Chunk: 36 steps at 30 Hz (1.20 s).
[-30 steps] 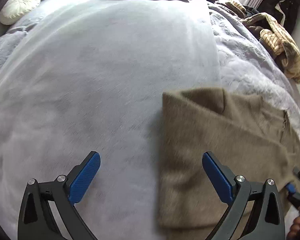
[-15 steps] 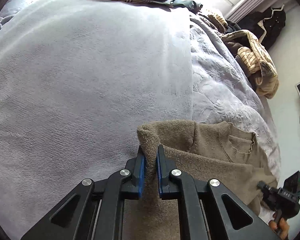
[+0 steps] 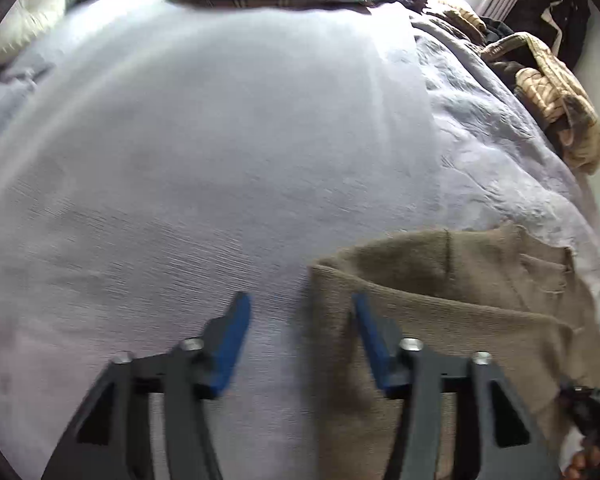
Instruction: Fold small clothes
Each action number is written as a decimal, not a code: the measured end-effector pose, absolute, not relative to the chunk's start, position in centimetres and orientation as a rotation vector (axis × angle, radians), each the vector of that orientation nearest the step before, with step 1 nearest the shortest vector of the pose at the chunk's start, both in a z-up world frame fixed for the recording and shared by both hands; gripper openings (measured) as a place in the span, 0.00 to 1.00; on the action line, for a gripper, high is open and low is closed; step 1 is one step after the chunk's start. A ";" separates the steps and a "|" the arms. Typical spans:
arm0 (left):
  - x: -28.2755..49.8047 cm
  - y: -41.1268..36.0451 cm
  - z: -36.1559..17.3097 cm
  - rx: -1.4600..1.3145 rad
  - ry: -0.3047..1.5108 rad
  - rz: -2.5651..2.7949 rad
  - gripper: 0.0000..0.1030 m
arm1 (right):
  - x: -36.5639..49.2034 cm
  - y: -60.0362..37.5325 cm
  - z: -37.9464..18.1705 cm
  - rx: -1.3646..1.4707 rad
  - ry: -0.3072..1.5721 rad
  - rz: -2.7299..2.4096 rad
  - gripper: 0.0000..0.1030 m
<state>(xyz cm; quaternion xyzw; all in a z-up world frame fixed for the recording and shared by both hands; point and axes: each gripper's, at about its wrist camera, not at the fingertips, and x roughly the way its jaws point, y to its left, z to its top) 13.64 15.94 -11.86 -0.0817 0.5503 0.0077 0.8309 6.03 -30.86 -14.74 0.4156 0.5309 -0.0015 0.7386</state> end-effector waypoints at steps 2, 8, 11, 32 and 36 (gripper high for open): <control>13.0 16.3 -11.0 -0.178 1.161 0.004 0.58 | 6.2 -30.9 -14.4 0.904 1.177 -0.006 0.11; 9.9 16.0 -9.3 -0.141 1.167 -0.012 0.58 | 5.7 -31.7 -13.5 0.877 1.187 -0.044 0.33; 8.3 14.9 -9.0 -0.120 1.179 -0.015 0.58 | 5.1 -32.1 -13.1 0.885 1.191 -0.081 0.33; -0.9 2.6 -8.6 0.024 1.367 -0.142 0.58 | -3.0 -33.9 -11.6 0.968 1.232 -0.059 0.65; -1.9 -0.1 -8.6 0.057 1.381 -0.173 0.96 | -4.8 -35.4 -11.5 0.995 1.227 -0.075 0.65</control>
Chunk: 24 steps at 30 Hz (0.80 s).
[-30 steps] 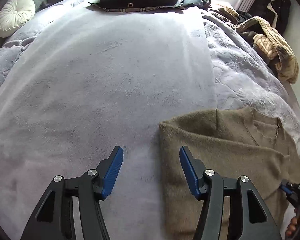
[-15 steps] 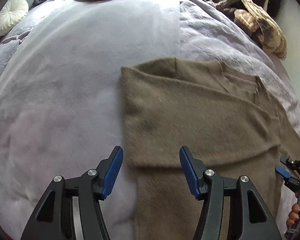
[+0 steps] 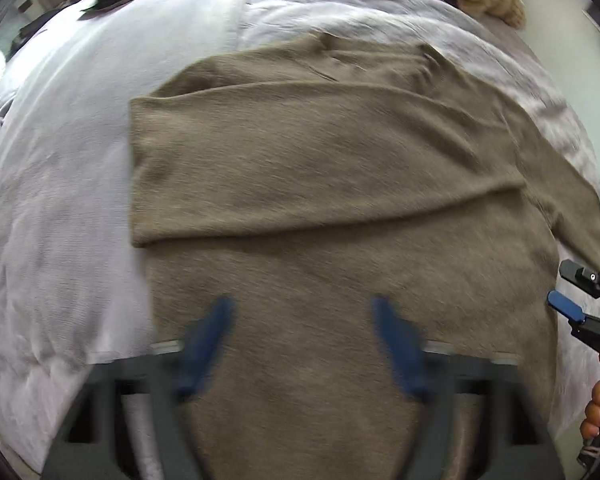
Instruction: Fold small clothes
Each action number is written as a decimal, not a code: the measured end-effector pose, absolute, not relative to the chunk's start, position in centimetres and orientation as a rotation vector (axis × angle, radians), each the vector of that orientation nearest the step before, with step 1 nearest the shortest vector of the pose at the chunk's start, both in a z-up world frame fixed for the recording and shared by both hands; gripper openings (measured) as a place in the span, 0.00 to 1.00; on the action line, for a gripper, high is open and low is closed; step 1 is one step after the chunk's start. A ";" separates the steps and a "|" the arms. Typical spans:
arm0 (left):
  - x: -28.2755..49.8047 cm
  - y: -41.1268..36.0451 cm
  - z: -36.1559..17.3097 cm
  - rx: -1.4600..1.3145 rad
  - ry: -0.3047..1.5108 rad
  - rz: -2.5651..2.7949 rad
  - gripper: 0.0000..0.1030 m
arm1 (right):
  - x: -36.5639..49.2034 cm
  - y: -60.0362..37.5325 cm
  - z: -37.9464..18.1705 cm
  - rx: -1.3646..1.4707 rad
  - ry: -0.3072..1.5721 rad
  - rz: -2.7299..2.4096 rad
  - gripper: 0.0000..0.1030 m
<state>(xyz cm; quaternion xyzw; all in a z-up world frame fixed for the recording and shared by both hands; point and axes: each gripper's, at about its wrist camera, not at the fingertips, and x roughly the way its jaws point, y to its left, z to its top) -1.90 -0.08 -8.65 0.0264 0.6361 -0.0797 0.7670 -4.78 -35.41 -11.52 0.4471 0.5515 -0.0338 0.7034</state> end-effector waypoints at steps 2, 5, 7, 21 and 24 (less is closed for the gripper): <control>-2.5 -1.5 -8.3 0.071 1.358 -0.195 1.00 | -5.6 -36.4 -11.5 1.008 1.221 -0.090 0.65; -3.0 -3.6 -8.7 0.095 1.385 -0.229 1.00 | -6.7 -38.1 -11.5 1.030 1.203 -0.115 0.65; -3.2 -4.9 -9.0 0.107 1.404 -0.248 1.00 | -7.4 -39.2 -11.4 1.040 1.193 -0.132 0.65; -3.3 -10.8 -10.8 0.139 1.460 -0.300 1.00 | -12.1 -51.2 -9.7 1.164 0.973 -0.318 0.65; -3.3 -11.9 -11.0 0.137 1.462 -0.306 1.00 | -13.2 -54.1 -9.6 1.192 0.922 -0.376 0.65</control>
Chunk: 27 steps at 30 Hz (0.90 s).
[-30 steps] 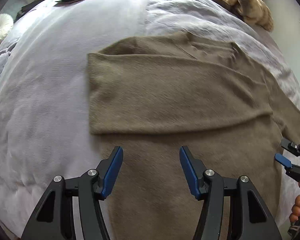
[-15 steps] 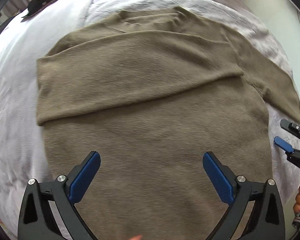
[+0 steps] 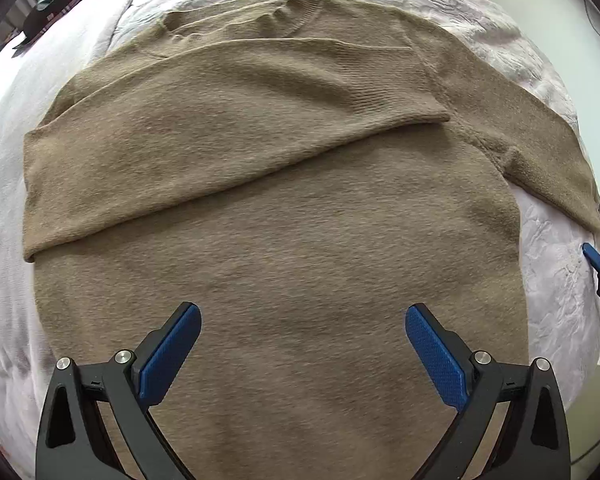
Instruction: Fold small clothes
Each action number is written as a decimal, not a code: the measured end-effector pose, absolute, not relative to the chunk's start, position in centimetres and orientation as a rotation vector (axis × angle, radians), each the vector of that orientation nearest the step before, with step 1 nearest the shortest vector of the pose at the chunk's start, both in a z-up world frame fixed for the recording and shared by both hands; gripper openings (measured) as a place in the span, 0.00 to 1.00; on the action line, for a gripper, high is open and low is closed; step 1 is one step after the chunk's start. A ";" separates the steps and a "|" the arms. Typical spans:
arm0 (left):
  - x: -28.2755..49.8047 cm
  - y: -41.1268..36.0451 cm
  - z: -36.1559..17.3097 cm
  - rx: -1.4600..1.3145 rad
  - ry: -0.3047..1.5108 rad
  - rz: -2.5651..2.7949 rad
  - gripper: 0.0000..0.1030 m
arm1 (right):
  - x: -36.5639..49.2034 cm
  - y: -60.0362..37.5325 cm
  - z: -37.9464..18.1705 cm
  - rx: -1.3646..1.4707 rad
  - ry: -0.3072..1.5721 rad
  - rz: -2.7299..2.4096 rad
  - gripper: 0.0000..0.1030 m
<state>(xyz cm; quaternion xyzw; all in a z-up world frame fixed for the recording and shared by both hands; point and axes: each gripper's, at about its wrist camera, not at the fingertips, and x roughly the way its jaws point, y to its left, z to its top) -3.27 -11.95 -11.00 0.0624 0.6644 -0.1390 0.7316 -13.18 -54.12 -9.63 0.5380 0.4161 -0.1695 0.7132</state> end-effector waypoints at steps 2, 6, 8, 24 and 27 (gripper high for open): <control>-3.4 -12.5 -11.1 0.133 1.466 -0.314 1.00 | -13.9 -55.9 -9.7 1.221 0.876 -0.410 0.65; -3.4 -14.1 -11.3 0.133 1.473 -0.335 1.00 | -15.2 -58.8 -9.8 1.285 0.754 -0.486 0.65; -3.4 -14.7 -11.3 0.126 1.474 -0.348 1.00 | -15.9 -60.1 -10.3 1.353 0.691 -0.511 0.65; -2.2 -17.2 -11.6 0.114 1.467 -0.361 1.00 | -14.1 -62.2 -10.4 1.522 0.487 -0.291 0.09; -2.0 -16.7 -11.2 0.122 1.453 -0.353 1.00 | -12.2 -60.7 -8.4 1.476 0.483 -0.183 0.09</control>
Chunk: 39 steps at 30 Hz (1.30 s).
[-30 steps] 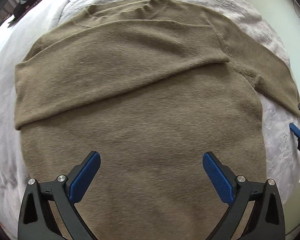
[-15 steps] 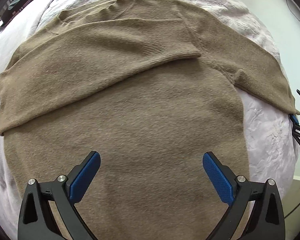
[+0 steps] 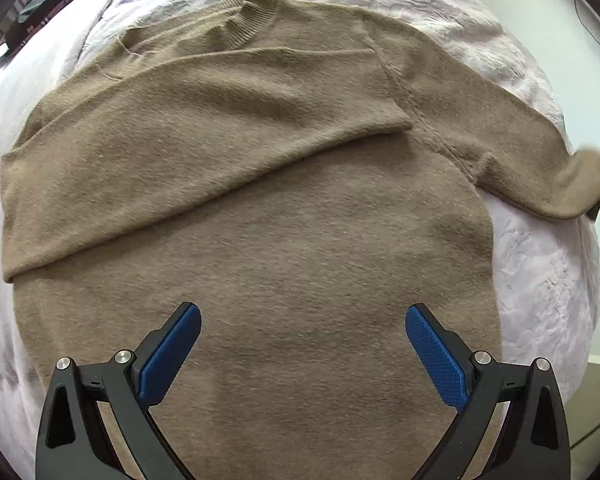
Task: Fold small clothes
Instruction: 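Lift the sleeve with the right tool and fold it across the body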
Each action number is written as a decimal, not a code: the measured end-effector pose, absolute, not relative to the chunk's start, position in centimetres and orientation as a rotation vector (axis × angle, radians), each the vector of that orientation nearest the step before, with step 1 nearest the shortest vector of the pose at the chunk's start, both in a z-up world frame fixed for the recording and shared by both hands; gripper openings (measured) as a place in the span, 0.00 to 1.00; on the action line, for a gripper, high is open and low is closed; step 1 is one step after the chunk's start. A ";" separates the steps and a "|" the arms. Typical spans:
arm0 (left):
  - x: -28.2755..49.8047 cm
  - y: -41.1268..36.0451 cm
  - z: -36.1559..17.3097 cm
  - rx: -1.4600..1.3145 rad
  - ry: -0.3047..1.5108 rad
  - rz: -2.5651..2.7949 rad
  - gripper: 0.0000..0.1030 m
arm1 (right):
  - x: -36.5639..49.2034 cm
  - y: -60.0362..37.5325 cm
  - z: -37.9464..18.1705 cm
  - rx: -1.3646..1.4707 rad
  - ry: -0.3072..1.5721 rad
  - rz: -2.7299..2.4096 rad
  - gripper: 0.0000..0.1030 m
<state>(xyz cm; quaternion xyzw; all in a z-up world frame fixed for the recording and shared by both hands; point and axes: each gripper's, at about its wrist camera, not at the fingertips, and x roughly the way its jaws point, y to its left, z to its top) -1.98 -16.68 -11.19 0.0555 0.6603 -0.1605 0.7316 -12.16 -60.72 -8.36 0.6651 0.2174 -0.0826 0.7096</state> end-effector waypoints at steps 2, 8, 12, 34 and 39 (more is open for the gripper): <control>-1.7 -16.2 -11.1 0.123 1.452 -0.346 1.00 | -10.3 -59.5 -6.9 1.439 0.492 -0.115 0.09; -1.1 -13.8 -10.7 0.126 1.438 -0.304 1.00 | -3.4 -53.8 -2.9 1.321 0.548 0.105 0.09; -0.5 -12.2 -10.8 0.112 1.424 -0.278 1.00 | 1.6 -48.5 -1.2 1.248 0.601 0.256 0.09; 0.9 6.4 -11.4 -0.148 1.304 -0.029 1.00 | 12.8 -20.0 -12.9 0.734 1.310 0.418 0.32; -0.1 6.9 -10.5 -0.166 1.281 -0.015 1.00 | 14.3 -21.0 -11.3 0.773 1.197 0.350 0.26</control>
